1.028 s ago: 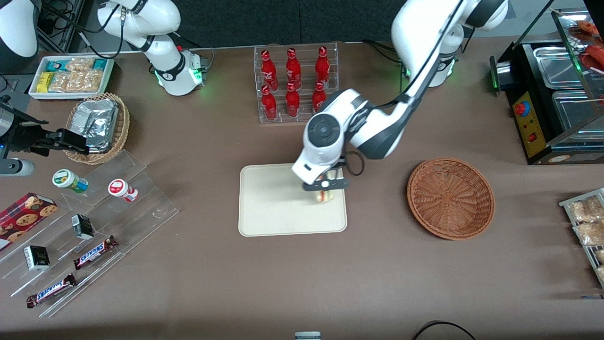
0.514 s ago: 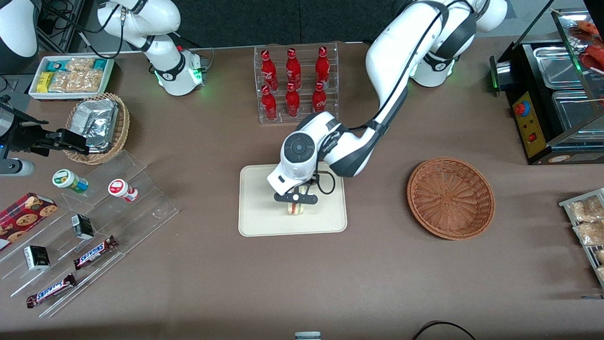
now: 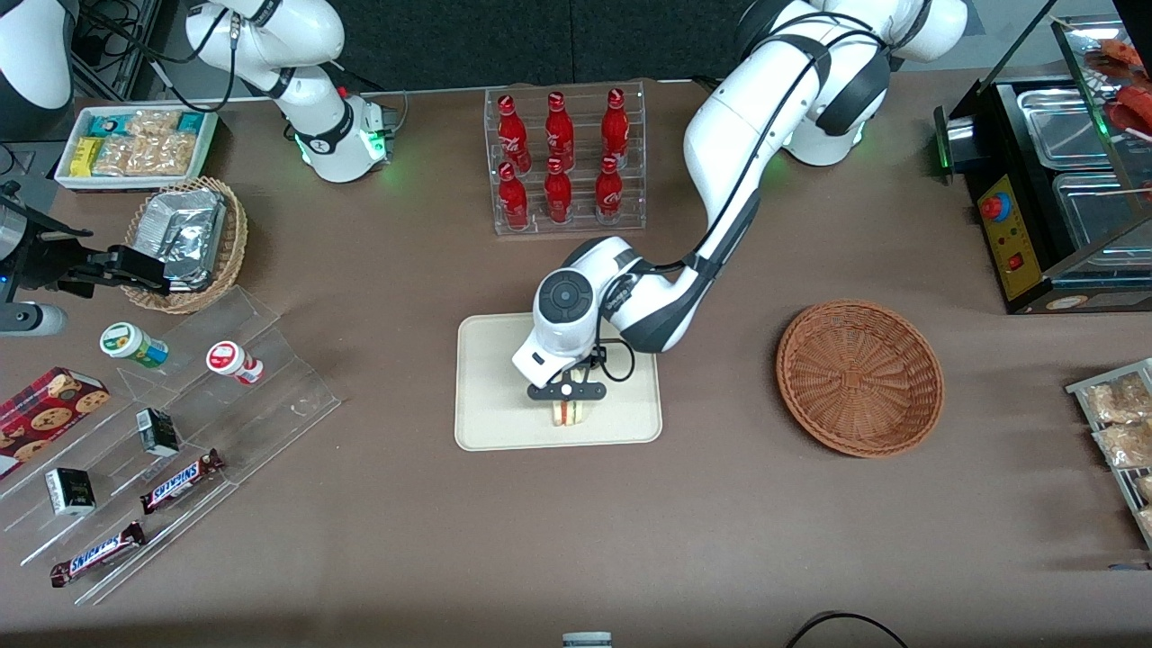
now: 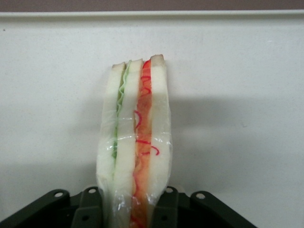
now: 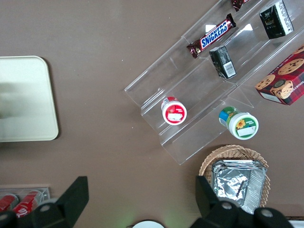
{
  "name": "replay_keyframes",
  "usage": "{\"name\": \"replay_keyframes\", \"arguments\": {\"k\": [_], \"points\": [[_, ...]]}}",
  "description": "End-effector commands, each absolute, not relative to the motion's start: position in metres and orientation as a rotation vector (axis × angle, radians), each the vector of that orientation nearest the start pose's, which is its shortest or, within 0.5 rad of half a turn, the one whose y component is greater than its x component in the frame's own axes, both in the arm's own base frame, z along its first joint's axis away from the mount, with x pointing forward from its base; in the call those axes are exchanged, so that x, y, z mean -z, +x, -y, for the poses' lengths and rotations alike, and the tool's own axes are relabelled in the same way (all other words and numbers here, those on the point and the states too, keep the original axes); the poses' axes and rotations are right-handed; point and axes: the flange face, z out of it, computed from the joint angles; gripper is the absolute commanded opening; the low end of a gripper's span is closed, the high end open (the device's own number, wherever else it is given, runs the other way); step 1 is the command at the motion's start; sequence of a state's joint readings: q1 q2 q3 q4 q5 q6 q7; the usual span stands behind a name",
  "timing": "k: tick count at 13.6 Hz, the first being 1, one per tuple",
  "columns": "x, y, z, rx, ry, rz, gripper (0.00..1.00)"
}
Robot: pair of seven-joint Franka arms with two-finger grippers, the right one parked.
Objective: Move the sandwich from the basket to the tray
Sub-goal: 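Lower the sandwich onto the tray and open the left gripper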
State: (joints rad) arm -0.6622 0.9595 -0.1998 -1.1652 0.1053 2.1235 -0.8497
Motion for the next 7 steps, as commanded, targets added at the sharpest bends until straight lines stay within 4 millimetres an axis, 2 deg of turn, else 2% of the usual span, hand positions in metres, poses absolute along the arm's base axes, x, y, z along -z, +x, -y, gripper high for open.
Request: {"name": "replay_keyframes", "arguments": {"k": [1, 3, 4, 6, 7], "points": [[-0.226, 0.535, 0.555, -0.022, -3.191, 0.055, 0.99], [-0.243, 0.539, 0.551, -0.018, -3.186, 0.065, 0.99], [-0.262, 0.543, 0.546, -0.013, -3.195, 0.077, 0.99], [-0.298, 0.566, 0.503, -0.077, -3.184, 0.177, 0.99], [-0.316, 0.569, 0.483, -0.122, -3.204, 0.209, 0.99]]}}
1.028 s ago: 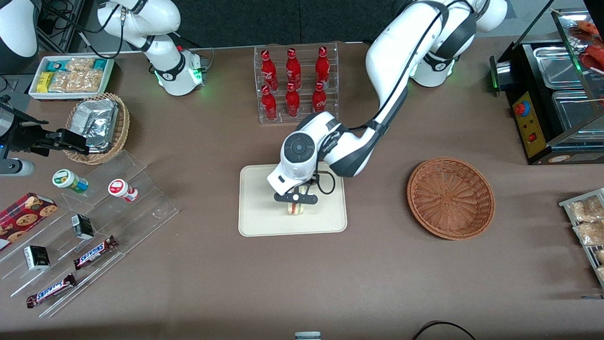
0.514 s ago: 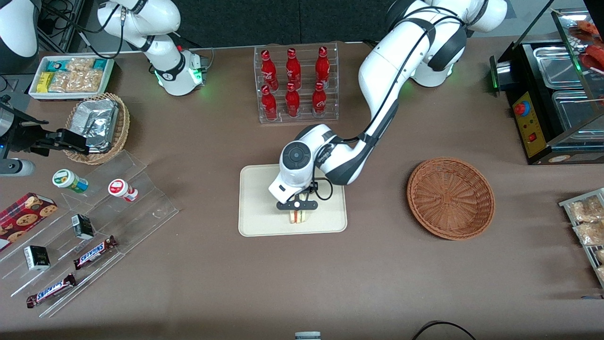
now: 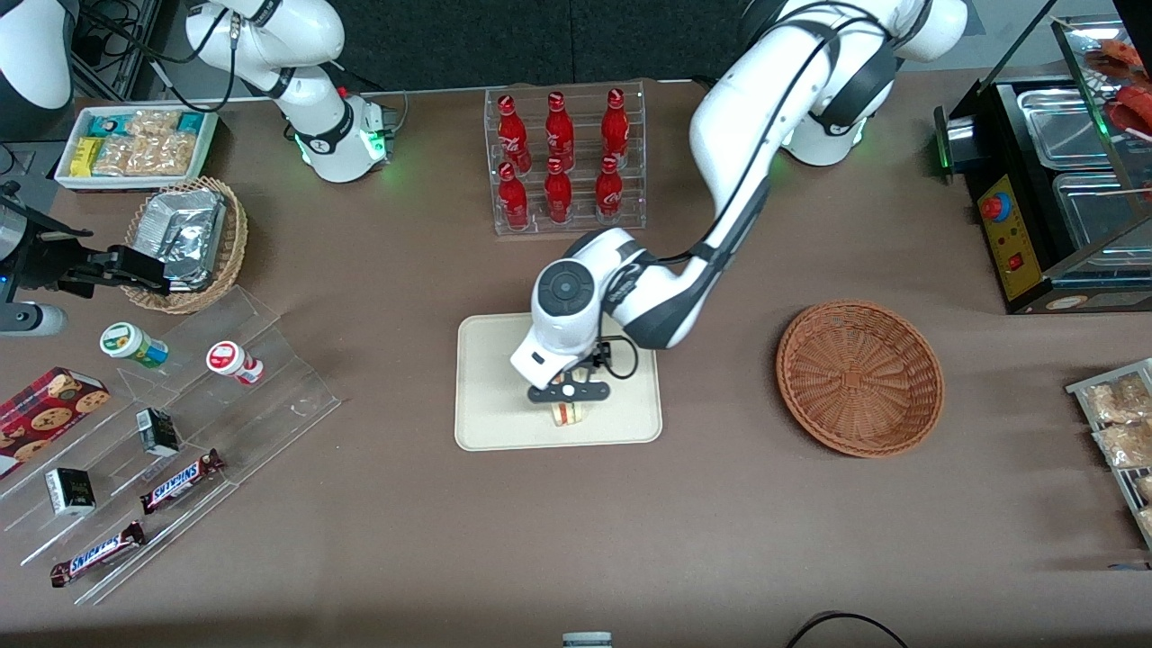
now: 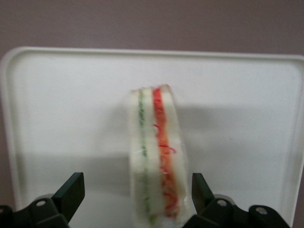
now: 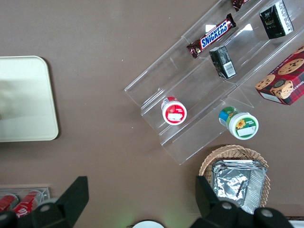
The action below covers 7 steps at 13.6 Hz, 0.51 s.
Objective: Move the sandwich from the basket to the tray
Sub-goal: 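Lower the sandwich onto the tray and open the left gripper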
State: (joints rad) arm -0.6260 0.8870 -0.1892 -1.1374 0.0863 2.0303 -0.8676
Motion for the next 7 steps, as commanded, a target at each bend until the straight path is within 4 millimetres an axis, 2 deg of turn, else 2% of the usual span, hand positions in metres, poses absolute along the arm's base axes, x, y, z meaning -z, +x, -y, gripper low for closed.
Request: {"name": "replay_keyframes", "arguments": {"k": [1, 2, 4, 7], "points": [[-0.329, 0.567, 0.458, -0.184, -3.220, 0.178, 0.99], [-0.336, 0.559, 0.439, -0.213, -3.220, 0.105, 0.99], [-0.343, 0.554, 0.385, -0.240, -3.194, 0.020, 0.99], [-0.336, 0.543, 0.311, -0.283, -3.153, -0.033, 0.99]]}}
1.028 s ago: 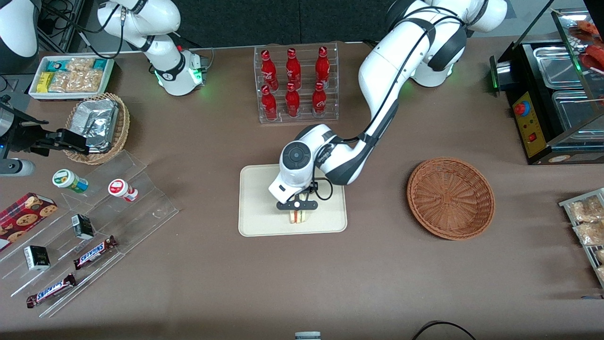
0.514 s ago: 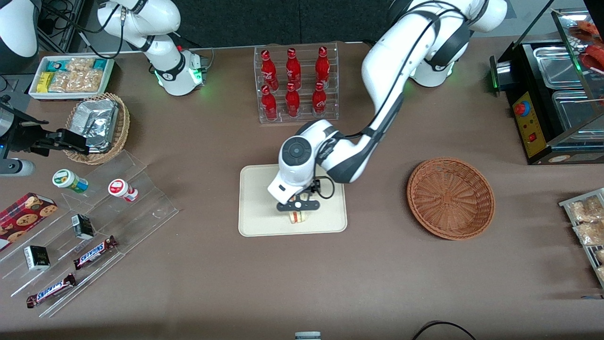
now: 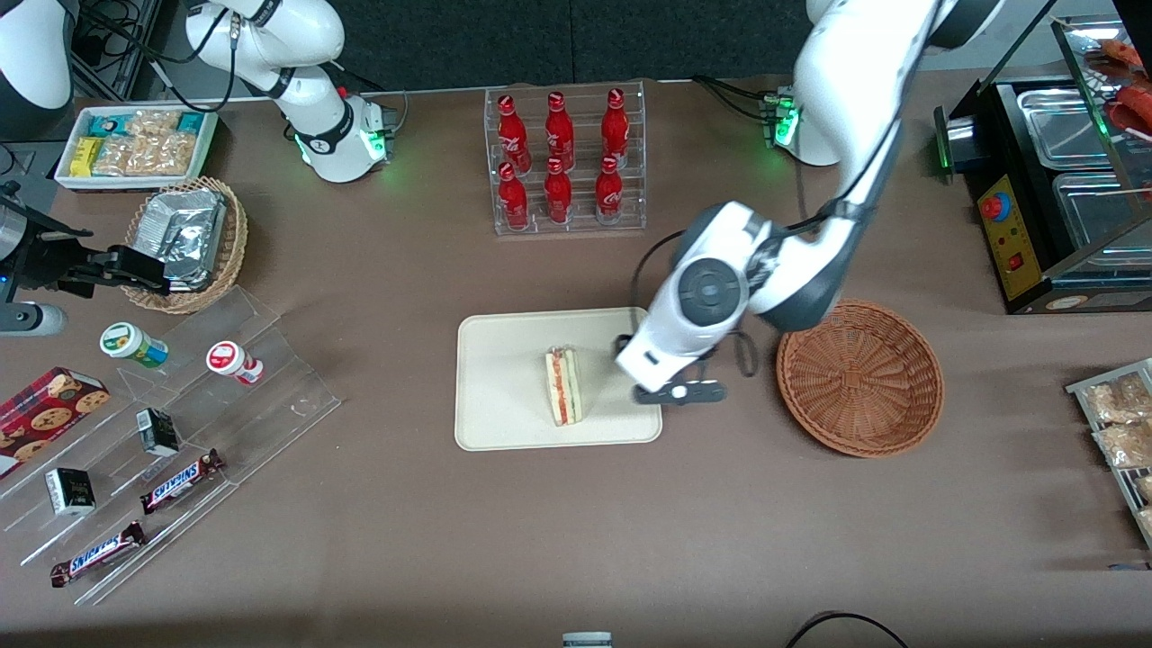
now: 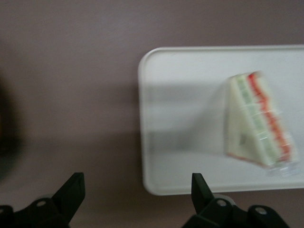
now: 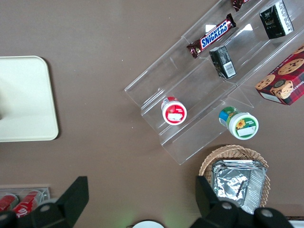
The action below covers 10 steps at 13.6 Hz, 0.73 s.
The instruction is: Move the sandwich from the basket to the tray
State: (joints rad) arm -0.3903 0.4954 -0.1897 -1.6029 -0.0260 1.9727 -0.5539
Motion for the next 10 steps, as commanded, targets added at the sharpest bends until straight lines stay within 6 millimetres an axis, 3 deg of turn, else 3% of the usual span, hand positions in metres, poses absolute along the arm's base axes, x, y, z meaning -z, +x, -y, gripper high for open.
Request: {"name": "replay_keyframes", "arguments": {"k": [1, 6, 7, 10], "points": [[-0.335, 0.539, 0.287, -0.295, -3.144, -0.059, 0.99], [-0.333, 0.520, 0.160, -0.207, -3.160, -0.178, 0.99], [-0.342, 0.516, 0.140, -0.209, -3.157, -0.224, 0.99], [-0.388, 0.517, 0.108, -0.239, -3.149, -0.183, 0.99]]}}
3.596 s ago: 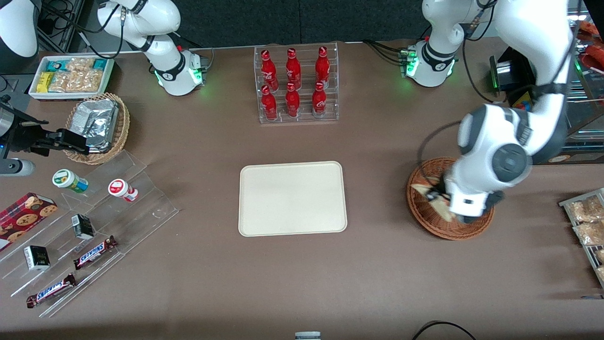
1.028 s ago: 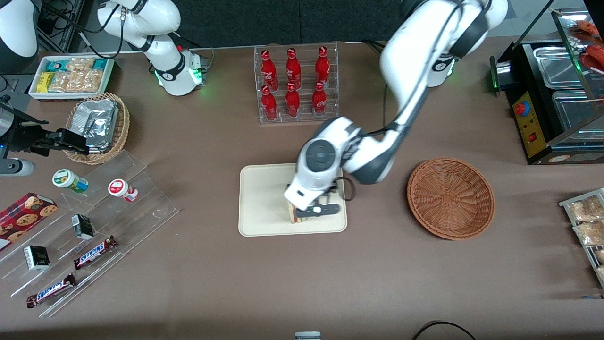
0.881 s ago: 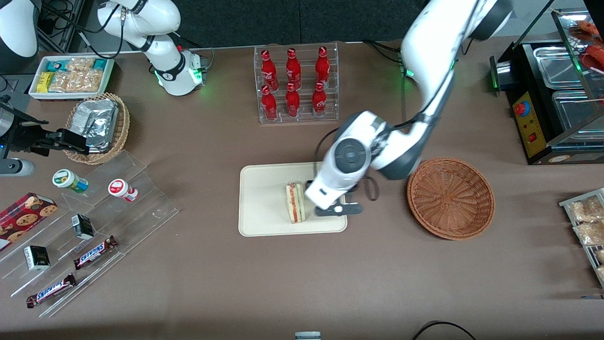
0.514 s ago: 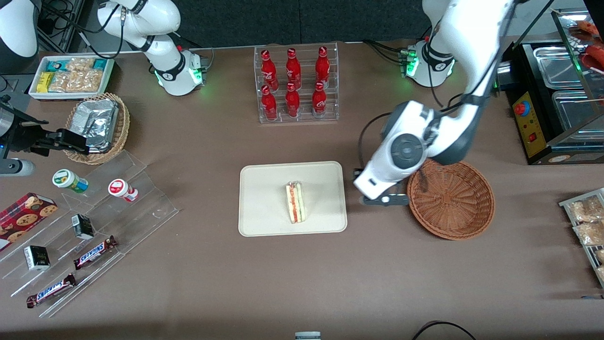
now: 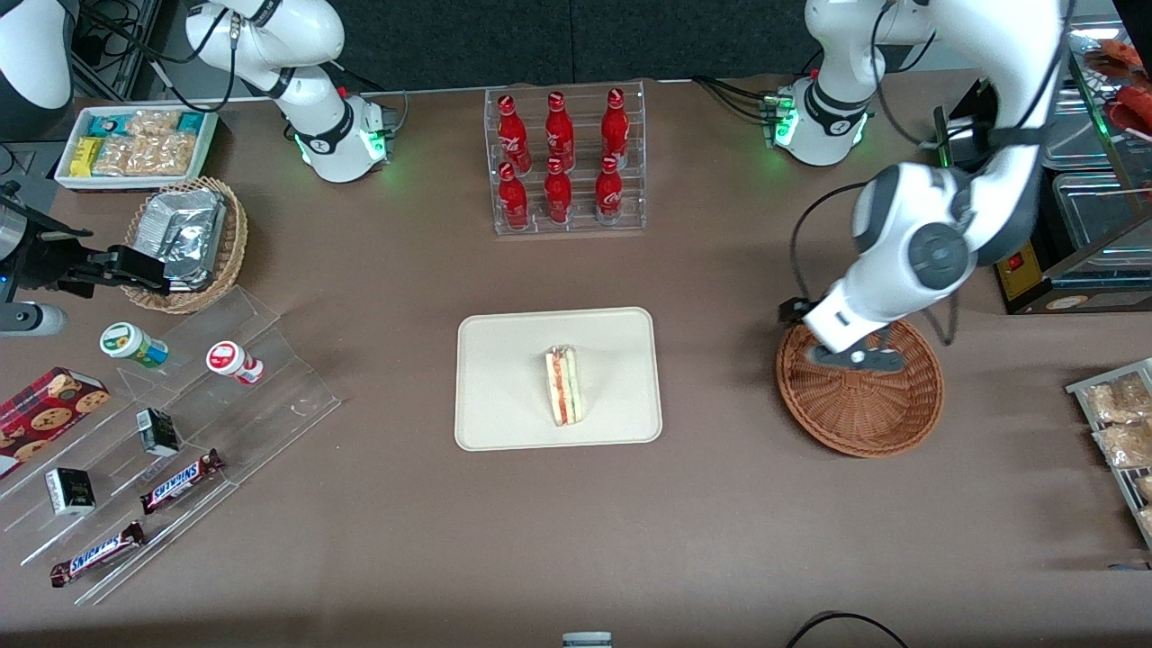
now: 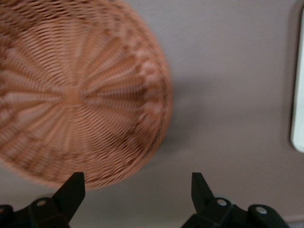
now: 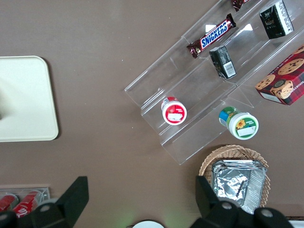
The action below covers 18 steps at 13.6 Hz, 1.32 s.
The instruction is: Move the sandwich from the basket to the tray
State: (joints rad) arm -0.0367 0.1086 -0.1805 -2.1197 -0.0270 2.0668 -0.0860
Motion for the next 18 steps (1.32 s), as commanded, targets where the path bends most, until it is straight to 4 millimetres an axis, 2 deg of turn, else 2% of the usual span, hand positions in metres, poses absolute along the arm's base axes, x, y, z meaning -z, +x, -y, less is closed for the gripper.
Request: {"name": "replay_keyframes", "arguments": {"k": [1, 4, 7, 9, 14, 18], "points": [[-0.413, 0.518, 0.100, -0.222, -3.151, -0.158, 0.99], [-0.487, 0.518, 0.071, -0.194, -3.151, -0.079, 0.99], [-0.557, 0.522, 0.064, -0.208, -3.150, -0.048, 0.99], [-0.588, 0.527, 0.064, -0.147, -3.152, -0.052, 0.99], [-0.618, 0.529, 0.064, -0.052, -3.151, -0.067, 0.99], [-0.631, 0.522, 0.066, -0.109, -3.144, -0.061, 0.99]]}}
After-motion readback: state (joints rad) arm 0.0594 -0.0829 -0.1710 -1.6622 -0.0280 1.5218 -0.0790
